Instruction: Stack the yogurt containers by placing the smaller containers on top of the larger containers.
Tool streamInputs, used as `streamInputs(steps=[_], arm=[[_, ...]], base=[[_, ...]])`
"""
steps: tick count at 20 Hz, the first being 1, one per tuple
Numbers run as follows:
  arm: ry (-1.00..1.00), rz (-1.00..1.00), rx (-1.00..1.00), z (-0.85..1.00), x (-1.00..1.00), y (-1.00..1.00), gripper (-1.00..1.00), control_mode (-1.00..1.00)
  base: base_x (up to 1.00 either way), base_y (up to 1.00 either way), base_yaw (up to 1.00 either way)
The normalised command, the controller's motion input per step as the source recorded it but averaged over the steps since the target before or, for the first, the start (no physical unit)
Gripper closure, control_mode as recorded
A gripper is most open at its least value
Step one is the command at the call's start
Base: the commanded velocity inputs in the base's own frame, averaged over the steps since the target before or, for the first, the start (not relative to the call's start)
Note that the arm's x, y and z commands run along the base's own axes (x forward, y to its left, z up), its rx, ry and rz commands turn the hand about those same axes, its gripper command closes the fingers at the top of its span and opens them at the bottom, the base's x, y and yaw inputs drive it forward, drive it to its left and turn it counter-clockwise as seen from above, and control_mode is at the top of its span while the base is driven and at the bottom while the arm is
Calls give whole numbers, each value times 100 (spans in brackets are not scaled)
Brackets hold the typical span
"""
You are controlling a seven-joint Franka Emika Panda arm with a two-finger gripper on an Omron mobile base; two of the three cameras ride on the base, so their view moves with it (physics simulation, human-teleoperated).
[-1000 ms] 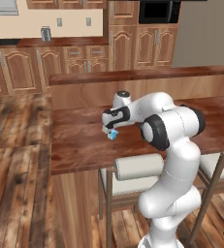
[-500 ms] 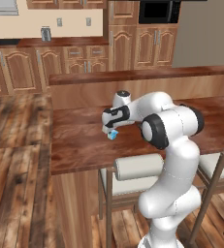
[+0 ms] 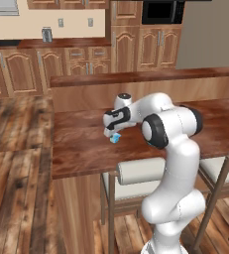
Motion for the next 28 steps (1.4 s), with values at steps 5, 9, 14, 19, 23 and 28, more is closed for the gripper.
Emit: streamInputs(steps=[5, 9, 14, 19, 23, 28], arm=[[1, 2, 0, -14, 25, 0, -100, -100], [0, 2, 0, -15, 21, 2, -100, -100], [0, 0, 0, -14, 4, 10, -100, -100], [0, 0, 0, -14, 0, 15, -100, -100], [0, 0, 0, -17, 2, 3, -100, -100], [0, 0, 0, -7, 11, 0, -100, -100]], base=[[0, 0, 0], [0, 0, 0], [0, 0, 0], [0, 0, 0], [0, 0, 0], [0, 0, 0]])
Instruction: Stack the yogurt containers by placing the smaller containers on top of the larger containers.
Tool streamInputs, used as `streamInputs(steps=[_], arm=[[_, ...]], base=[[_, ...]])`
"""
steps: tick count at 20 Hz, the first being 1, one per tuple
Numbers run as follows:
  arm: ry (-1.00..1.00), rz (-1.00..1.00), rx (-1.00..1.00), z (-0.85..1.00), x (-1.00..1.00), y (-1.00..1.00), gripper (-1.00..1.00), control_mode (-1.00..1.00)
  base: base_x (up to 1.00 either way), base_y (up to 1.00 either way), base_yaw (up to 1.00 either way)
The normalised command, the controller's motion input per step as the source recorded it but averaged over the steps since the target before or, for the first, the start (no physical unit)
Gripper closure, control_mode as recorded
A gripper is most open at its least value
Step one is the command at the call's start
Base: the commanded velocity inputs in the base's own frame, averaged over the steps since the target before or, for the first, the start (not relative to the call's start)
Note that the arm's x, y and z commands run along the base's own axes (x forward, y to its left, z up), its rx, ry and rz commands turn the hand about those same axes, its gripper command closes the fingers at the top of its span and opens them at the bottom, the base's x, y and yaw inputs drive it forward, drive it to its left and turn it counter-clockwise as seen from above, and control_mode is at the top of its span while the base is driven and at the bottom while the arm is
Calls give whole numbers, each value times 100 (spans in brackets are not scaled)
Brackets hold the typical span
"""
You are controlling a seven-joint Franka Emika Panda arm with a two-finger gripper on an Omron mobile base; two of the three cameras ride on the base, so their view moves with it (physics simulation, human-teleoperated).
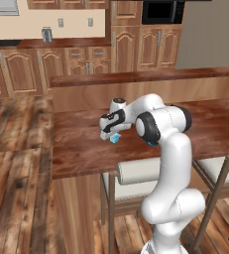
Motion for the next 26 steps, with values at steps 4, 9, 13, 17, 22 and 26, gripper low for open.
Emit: streamInputs(steps=[4, 9, 13, 17, 22, 26], arm=[[0, 0, 0, -3, 8, 0, -100, -100], [1, 0, 0, 0, 5, 0, -100, -100], [3, 0, 0, -1, 0, -4, -100, -100], [2, 0, 0, 0, 0, -6, -100, -100], [2, 0, 0, -1, 0, -6, -100, -100], [0, 0, 0, -8, 0, 0, -100, -100]], base=[[0, 0, 0], [0, 0, 0], [0, 0, 0], [0, 0, 0], [0, 0, 0], [0, 0, 0]])
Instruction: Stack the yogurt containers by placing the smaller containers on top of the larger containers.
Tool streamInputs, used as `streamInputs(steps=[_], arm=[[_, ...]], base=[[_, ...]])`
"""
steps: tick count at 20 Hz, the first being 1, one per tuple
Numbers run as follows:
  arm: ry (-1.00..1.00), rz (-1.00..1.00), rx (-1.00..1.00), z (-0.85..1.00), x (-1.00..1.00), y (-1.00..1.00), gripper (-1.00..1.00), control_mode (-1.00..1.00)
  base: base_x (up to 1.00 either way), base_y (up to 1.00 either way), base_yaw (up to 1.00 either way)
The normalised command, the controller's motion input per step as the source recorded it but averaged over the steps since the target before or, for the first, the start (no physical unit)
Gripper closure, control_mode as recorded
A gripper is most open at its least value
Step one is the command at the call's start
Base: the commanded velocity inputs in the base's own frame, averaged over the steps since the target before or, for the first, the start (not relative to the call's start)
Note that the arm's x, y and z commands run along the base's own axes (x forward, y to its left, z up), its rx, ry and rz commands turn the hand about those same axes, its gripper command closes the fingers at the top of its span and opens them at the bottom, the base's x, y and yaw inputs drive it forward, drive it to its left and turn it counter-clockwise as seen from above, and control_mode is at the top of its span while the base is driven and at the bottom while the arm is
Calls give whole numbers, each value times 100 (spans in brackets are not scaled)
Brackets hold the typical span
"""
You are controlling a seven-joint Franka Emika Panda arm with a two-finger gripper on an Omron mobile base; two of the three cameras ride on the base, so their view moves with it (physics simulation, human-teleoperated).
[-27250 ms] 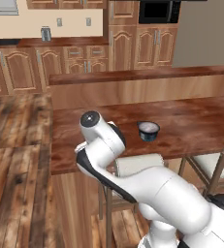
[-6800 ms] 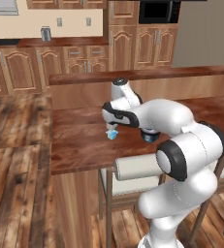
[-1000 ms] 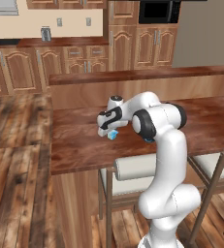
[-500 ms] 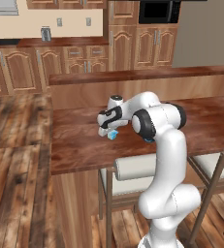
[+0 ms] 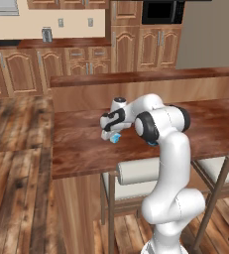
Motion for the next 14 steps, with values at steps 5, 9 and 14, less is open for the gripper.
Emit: streamInputs(steps=[5, 9, 14], arm=[[0, 0, 0, -14, 0, 0, -100, -100], [0, 0, 0, -12, 0, 0, 100, -100], [0, 0, 0, -1, 0, 0, 100, -100]], base=[[0, 0, 0], [0, 0, 0], [0, 0, 0]])
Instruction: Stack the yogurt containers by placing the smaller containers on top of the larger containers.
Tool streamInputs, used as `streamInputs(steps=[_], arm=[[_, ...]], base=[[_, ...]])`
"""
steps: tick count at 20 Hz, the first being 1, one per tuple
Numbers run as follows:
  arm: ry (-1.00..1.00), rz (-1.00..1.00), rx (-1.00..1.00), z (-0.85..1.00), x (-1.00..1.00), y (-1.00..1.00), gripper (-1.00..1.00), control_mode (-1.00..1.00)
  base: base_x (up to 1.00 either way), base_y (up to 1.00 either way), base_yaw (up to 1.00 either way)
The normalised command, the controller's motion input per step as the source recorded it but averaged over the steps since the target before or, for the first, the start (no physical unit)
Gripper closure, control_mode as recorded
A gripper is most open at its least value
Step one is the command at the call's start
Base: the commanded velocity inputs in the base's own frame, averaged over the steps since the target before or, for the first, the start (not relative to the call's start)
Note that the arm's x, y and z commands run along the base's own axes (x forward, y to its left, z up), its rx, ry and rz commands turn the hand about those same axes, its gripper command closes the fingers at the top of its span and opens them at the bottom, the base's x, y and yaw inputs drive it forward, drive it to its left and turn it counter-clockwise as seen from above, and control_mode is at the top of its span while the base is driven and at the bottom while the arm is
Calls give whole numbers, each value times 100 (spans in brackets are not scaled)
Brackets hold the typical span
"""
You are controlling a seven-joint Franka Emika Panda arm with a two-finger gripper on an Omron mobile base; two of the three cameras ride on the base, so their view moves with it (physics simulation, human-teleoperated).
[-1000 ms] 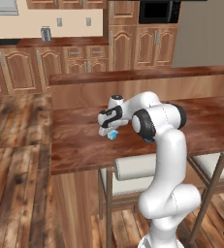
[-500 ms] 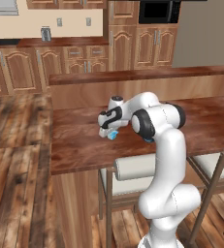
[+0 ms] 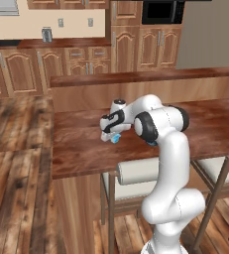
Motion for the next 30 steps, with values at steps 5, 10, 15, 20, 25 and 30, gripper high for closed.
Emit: streamInputs(steps=[5, 10, 15, 20, 25, 30], arm=[[0, 0, 0, 0, 0, 0, 100, -100], [0, 0, 0, 6, 0, 0, 100, -100], [0, 0, 0, 53, -9, 0, 100, -100], [0, 0, 0, 67, -17, 0, 100, -100], [0, 0, 0, 61, -30, 0, 100, -100], [0, 0, 0, 54, -39, -1, 100, -100]], base=[[0, 0, 0], [0, 0, 0], [0, 0, 0], [0, 0, 0], [0, 0, 0], [0, 0, 0]])
